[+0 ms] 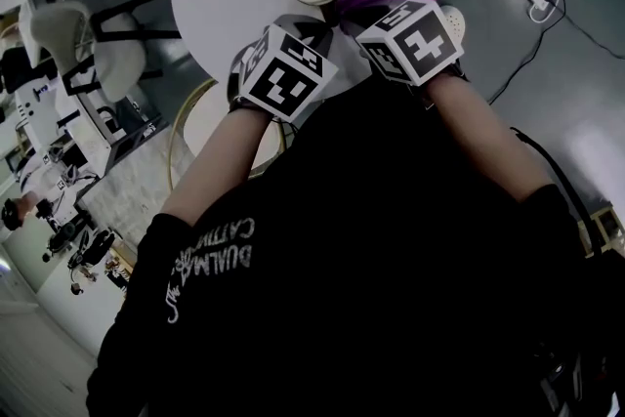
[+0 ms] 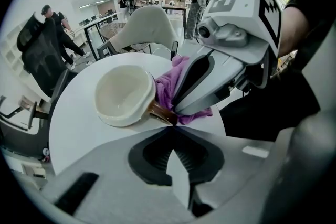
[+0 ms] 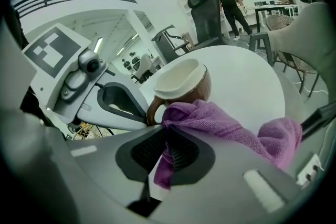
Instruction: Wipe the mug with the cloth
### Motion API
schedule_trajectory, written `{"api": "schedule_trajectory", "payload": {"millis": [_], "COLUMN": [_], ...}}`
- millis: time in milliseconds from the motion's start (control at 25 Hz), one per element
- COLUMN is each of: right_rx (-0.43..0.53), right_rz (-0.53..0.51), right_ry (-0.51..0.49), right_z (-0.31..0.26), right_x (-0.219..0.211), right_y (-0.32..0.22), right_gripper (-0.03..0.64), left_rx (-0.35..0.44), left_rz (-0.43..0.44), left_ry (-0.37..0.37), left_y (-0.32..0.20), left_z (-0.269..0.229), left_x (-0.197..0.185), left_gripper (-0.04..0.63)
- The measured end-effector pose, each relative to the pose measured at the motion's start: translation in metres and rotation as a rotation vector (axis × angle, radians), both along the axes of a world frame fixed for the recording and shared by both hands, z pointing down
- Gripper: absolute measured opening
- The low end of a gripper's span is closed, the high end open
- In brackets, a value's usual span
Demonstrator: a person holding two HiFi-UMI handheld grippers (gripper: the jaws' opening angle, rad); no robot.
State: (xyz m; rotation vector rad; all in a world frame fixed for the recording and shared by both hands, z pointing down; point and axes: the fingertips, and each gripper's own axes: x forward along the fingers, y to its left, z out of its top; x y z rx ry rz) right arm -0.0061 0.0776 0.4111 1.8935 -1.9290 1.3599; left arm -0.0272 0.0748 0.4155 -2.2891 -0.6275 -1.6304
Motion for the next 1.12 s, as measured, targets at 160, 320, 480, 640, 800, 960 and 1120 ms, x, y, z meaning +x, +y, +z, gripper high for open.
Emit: {"api": "schedule_trajectory", "payload": {"millis": [160,320,480,640,800,960,1120], "right_rx": [0.001,-0.006,-0.027,-0.048,-0.068,-0.103,-0.138], "right_rz": [0.0,-0.018,-0.038,-0.038,-0.039,-0.058,-0.085], "right_ry": [0.0,-0.006,0.004,0.022,0.04,0.04,0.016], "right_z": [-0.002,-0.001,0.003,0.003,0.006,0.009,0.005], "right_x": [-0.002,-0.004,-0.003,-0.005,-0.006,-0.005,-0.004], "right_y": [-0.002,-0.002,0.001,-0.003,-0.006,-0.007,-0.015], "right_gripper": [0.023,0.023,0.023,0.023,0.023,0.02,0.021], "left_rx": [-0.006,-0.012,-0.026,-0.051,-0.097,-0.148,-0.176], "left_rz": [0.008,0.012,0.019,0.007,-0.024,-0.058,-0.079], "left_ry": [0.01,0.016,0.027,0.033,0.047,0.077,0.085], "left_y": [-0.002,-0.002,0.002,-0.003,-0.006,-0.005,-0.012], "left_z": [-0.002,-0.001,0.002,0.001,0.003,0.001,-0.004], "left_x": [0.0,-0.001,-0.001,-0.003,-0.002,0.002,0.001], "left_gripper": [0.002,0.002,0.002,0.002,0.002,0.002,0.002]}}
